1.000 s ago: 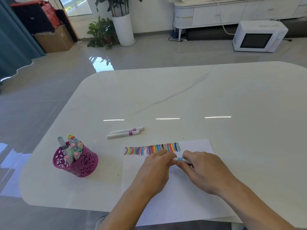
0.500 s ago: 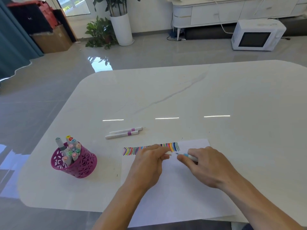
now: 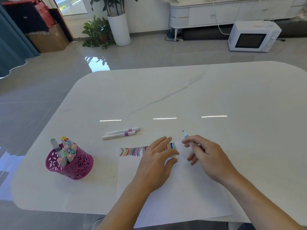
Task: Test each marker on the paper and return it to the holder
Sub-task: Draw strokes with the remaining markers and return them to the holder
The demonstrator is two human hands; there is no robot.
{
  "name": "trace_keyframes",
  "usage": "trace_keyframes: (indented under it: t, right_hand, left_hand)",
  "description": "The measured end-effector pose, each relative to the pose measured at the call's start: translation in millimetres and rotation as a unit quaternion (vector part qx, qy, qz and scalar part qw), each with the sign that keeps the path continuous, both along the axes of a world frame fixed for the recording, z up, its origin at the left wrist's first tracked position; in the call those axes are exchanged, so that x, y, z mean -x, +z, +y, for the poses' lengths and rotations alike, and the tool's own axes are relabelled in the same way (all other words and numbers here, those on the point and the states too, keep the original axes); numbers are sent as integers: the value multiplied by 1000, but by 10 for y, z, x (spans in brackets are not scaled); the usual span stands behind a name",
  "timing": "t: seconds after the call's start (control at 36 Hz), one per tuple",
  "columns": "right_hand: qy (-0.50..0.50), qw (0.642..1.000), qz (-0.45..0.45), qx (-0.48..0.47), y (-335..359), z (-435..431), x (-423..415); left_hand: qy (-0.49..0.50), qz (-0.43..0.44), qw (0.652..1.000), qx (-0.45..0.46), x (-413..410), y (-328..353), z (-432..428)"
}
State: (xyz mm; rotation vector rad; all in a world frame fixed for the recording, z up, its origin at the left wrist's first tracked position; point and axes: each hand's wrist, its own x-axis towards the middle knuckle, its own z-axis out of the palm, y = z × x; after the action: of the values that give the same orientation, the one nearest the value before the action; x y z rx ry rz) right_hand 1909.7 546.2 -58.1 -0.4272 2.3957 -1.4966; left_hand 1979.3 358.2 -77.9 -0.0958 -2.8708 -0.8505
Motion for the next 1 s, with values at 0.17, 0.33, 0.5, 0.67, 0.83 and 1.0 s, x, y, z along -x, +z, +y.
trace_keyframes:
  t: [0.17, 0.33, 0.5, 0.67, 0.83, 1.0]
  right_hand:
    - [-23, 996, -57, 65, -42, 18, 62]
    - [-33, 992, -71, 98, -80, -34, 63]
    - [-37, 987, -90, 126, -152, -59, 65]
    - [-58, 988, -86, 118, -253, -87, 77]
    - [-74, 988, -85, 106, -283, -122, 72]
    - [-77, 988, -82, 103, -275, -128, 72]
  left_hand:
    - [-9, -4, 1000, 9, 48, -107, -10]
    - [-16, -9, 1000, 19, 57, -162, -39]
    - [-28, -16, 999, 25, 49, -134, -55]
    - [-32, -25, 999, 25, 35, -105, -59]
    - [-34, -26, 999, 29, 27, -98, -57]
    - [-37, -28, 998, 36, 27, -83, -58]
